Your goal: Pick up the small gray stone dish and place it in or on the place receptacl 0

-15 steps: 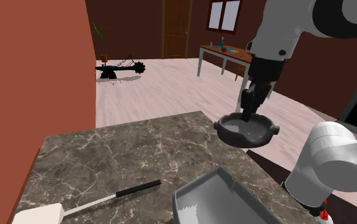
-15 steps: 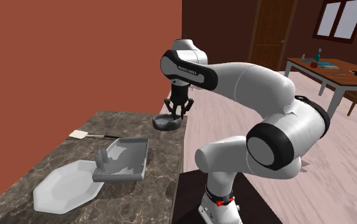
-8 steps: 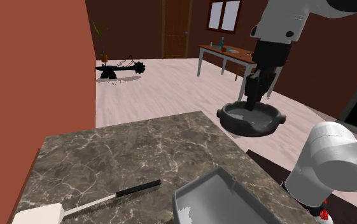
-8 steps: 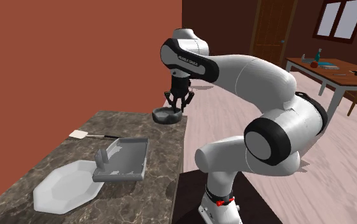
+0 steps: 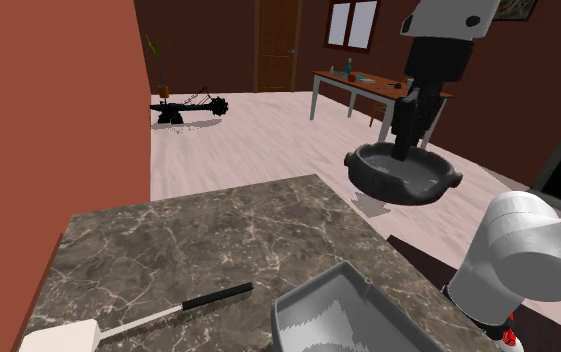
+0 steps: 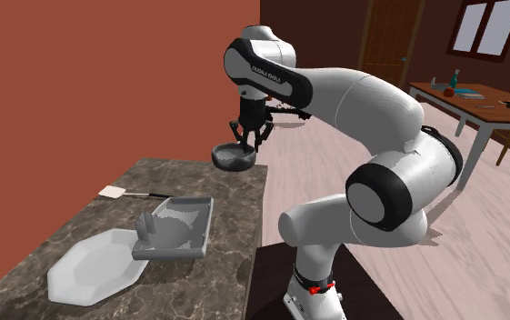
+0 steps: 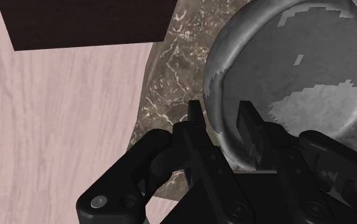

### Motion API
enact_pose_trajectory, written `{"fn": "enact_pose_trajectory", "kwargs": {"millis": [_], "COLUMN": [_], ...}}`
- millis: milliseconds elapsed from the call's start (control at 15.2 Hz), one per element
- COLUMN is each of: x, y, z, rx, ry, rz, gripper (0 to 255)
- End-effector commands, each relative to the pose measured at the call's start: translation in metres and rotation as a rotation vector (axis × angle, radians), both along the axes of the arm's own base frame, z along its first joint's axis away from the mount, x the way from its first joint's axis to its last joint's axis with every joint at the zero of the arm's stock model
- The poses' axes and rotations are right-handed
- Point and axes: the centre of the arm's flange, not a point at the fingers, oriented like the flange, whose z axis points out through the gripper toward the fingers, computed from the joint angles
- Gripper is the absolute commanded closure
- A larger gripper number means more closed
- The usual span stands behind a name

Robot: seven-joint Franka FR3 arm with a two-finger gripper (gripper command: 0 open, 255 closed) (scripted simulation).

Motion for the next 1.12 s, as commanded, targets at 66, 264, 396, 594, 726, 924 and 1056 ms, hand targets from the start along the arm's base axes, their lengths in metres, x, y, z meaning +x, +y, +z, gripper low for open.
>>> {"fn": "enact_pose_trajectory", "kwargs": {"millis": [66,264,396,594,726,924,1056], "x": [-0.015,-0.032,-0.043,-0.060,-0.071,-0.088,-0.091], "y": [0.031,0.067,0.091,0.126,0.150,0.186,0.192], "z": [0.006,0.010,0.012,0.016,0.018,0.022,0.017], "rx": [0.001,0.001,0.001,0.001,0.001,0.001,0.001], "ry": [0.000,0.000,0.000,0.000,0.000,0.000,0.000], "rz": [-0.001,-0.001,-0.001,-0.001,-0.001,-0.001,-0.001], "gripper": [255,255,255,255,255,255,255]}}
